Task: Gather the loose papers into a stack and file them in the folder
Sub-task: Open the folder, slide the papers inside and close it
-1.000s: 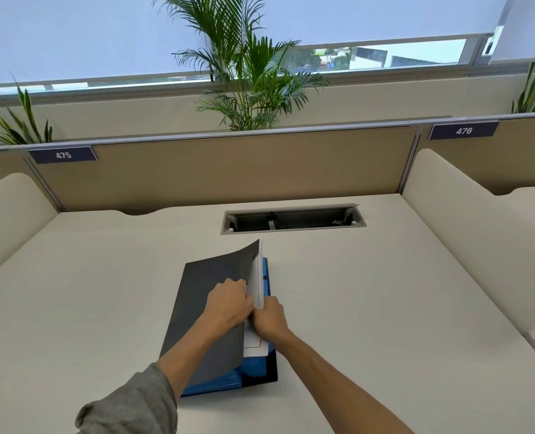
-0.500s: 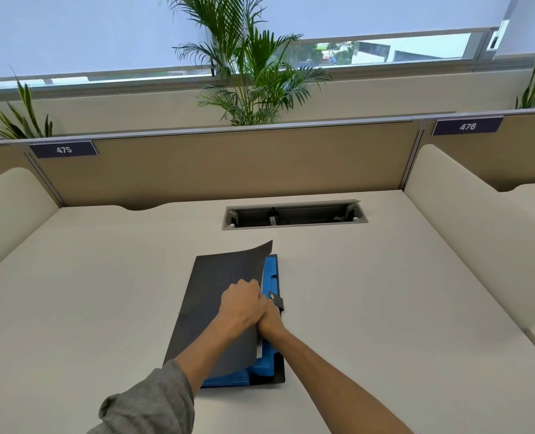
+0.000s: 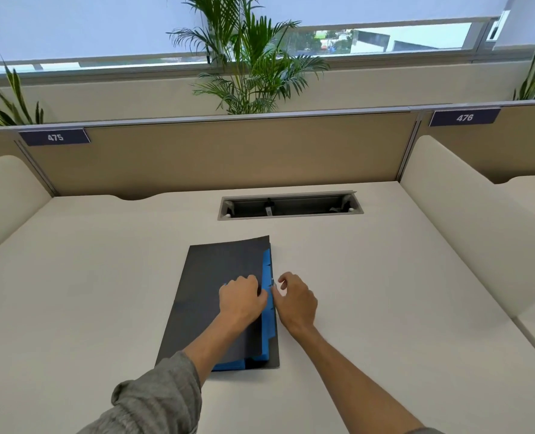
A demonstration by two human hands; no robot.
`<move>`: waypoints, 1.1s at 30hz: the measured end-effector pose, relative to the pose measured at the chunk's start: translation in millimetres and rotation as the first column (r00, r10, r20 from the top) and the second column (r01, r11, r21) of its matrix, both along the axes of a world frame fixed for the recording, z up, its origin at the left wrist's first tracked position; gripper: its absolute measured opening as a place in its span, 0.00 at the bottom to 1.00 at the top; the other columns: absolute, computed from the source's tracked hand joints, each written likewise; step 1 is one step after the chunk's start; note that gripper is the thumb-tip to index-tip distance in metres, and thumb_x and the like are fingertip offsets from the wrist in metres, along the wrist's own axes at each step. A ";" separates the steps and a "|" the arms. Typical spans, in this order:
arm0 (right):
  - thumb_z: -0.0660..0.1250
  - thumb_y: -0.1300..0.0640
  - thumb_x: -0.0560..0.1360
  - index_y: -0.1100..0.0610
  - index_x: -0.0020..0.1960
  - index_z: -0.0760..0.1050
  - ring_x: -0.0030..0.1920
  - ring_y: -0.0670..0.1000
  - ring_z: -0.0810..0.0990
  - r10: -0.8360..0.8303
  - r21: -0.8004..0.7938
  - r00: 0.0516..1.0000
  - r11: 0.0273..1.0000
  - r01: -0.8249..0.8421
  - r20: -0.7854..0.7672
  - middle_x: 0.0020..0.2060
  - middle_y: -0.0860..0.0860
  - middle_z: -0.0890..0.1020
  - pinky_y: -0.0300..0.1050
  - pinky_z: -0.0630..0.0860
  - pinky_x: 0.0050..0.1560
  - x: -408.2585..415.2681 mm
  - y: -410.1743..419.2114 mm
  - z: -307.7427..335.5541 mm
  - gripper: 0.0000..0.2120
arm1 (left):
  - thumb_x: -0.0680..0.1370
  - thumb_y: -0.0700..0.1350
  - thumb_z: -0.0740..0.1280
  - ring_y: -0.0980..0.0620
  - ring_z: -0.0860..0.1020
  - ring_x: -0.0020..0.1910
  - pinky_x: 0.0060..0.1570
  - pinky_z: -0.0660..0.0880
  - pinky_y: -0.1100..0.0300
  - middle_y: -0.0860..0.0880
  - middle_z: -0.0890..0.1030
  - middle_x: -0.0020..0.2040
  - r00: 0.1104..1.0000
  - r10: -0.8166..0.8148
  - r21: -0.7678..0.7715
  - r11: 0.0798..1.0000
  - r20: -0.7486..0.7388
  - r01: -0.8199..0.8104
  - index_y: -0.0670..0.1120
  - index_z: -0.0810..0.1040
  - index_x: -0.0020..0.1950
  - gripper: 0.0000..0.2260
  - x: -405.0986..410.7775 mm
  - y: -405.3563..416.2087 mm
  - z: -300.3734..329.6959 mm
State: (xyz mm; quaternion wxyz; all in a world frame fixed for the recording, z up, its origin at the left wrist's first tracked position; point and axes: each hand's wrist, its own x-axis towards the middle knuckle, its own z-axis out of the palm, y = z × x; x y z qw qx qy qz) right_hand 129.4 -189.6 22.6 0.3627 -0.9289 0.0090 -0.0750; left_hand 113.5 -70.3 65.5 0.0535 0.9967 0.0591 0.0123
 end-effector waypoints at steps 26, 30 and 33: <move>0.57 0.52 0.80 0.51 0.70 0.70 0.65 0.53 0.72 0.431 -0.388 0.902 0.834 -0.392 0.017 0.65 0.51 0.74 0.50 0.70 0.61 -4.8 11.7 -33.5 0.19 | 0.80 0.57 0.55 0.48 0.46 0.79 0.76 0.46 0.43 0.50 0.50 0.80 0.982 -0.065 -0.242 0.970 -0.179 0.021 0.52 0.53 0.79 0.28 -21.5 56.3 -63.5; 0.59 0.51 0.78 0.52 0.68 0.73 0.63 0.54 0.75 0.417 -0.433 0.908 0.826 -0.360 0.042 0.64 0.52 0.76 0.51 0.73 0.57 -8.0 14.3 -37.1 0.19 | 0.80 0.58 0.55 0.48 0.46 0.79 0.76 0.46 0.43 0.51 0.49 0.80 0.981 -0.071 -0.242 0.970 -0.183 0.025 0.52 0.53 0.79 0.29 -20.9 56.8 -64.2; 0.62 0.50 0.77 0.52 0.65 0.75 0.61 0.54 0.77 0.399 -0.471 0.915 0.819 -0.329 0.054 0.61 0.53 0.78 0.50 0.76 0.53 -11.0 14.9 -40.3 0.18 | 0.80 0.58 0.55 0.49 0.46 0.79 0.76 0.46 0.43 0.51 0.49 0.80 0.978 -0.077 -0.243 0.970 -0.194 0.028 0.53 0.52 0.79 0.29 -19.5 57.7 -64.8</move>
